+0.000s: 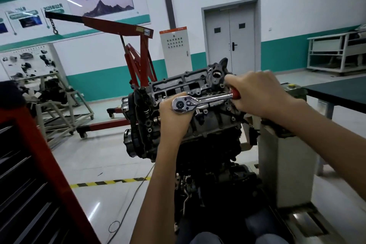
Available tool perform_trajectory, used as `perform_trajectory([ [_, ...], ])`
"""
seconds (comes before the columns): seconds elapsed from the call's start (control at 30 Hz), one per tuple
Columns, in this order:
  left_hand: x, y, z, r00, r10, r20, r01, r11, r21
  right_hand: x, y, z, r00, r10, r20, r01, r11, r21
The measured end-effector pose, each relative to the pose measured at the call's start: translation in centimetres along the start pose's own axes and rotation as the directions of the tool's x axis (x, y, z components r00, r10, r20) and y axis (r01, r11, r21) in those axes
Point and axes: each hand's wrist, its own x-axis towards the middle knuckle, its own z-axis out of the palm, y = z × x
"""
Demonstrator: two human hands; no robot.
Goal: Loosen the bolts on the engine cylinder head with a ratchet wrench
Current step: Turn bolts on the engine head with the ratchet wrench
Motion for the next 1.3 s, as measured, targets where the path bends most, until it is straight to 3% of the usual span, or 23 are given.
perform_trajectory([
  [0.1, -0.7, -0.6, 0.1, 0.990, -0.029, -0.139, 0.034, 0.999, 0.031, -2.5, -2.7, 1.4, 0.996, 0.071, 0.047, -0.074, 0.995, 0.064],
  [0.17, -1.3, -0.5, 0.6, 0.969, -0.041, -0.243, 0.045, 0.999, 0.009, -4.9, -6.0, 3.0, 0.986, 0.141, 0.093, -0.157, 0.967, 0.201],
  [0.23, -1.3, -0.2, 1.3, 0.943, -0.140, -0.303, 0.122, 0.989, -0.078, -6.5, -9.4, 4.6, 0.968, 0.207, 0.145, -0.248, 0.887, 0.390],
  [0.3, -1.2, 0.3, 2.1, 0.935, -0.268, -0.231, 0.200, 0.938, -0.282, -7.5, -12.1, 5.9, 0.952, 0.236, 0.197, -0.307, 0.726, 0.615],
  [0.37, -1.1, 0.3, 2.4, 0.966, -0.219, -0.135, 0.151, 0.908, -0.391, -8.0, -13.1, 6.7, 0.948, 0.230, 0.222, -0.317, 0.596, 0.738],
  [0.43, -0.7, 0.1, 2.2, 0.979, -0.176, -0.103, 0.134, 0.935, -0.327, -7.9, -11.9, 6.8, 0.954, 0.209, 0.214, -0.298, 0.623, 0.723],
  [0.5, -0.4, -0.3, 1.7, 0.974, -0.194, -0.120, 0.163, 0.959, -0.231, -7.4, -9.0, 6.2, 0.974, 0.126, 0.189, -0.218, 0.753, 0.621],
  [0.57, -0.1, -0.4, 1.3, 0.989, -0.125, -0.079, 0.112, 0.982, -0.151, -5.8, -5.1, 5.0, 0.985, 0.014, 0.173, -0.086, 0.905, 0.417],
  [0.63, 0.1, -0.3, 1.1, 0.998, -0.053, -0.025, 0.051, 0.996, -0.066, -3.4, -1.5, 3.1, 0.990, -0.036, 0.134, 0.008, 0.979, 0.202],
  [0.73, 0.3, -0.4, 0.7, 0.999, -0.052, -0.004, 0.052, 0.999, -0.005, -0.8, 0.9, 1.0, 1.000, 0.004, -0.008, -0.004, 0.998, 0.061],
  [0.87, -0.6, -0.6, 0.4, 0.995, -0.014, -0.097, 0.016, 1.000, 0.023, -3.5, -2.3, 2.7, 0.988, 0.093, 0.125, -0.113, 0.979, 0.167],
  [0.93, -0.9, -0.2, 1.1, 0.983, -0.023, -0.183, 0.025, 1.000, 0.007, -6.2, -5.6, 4.4, 0.964, 0.209, 0.165, -0.254, 0.908, 0.335],
  [1.0, -1.0, 0.3, 1.7, 0.973, -0.093, -0.213, 0.071, 0.991, -0.109, -7.9, -9.5, 5.8, 0.928, 0.288, 0.237, -0.372, 0.749, 0.549],
  [1.1, -1.2, 0.9, 2.1, 0.968, -0.198, -0.156, 0.169, 0.969, -0.182, -8.5, -12.9, 7.4, 0.911, 0.315, 0.267, -0.400, 0.511, 0.761],
  [1.17, -1.0, 0.9, 1.9, 0.962, -0.226, -0.152, 0.199, 0.964, -0.175, -8.2, -12.0, 7.3, 0.920, 0.296, 0.256, -0.383, 0.550, 0.742],
  [1.3, -0.3, -0.3, 0.5, 0.993, -0.032, -0.111, 0.024, 0.997, -0.073, -6.3, -6.0, 4.8, 0.970, 0.044, 0.240, -0.161, 0.854, 0.495],
])
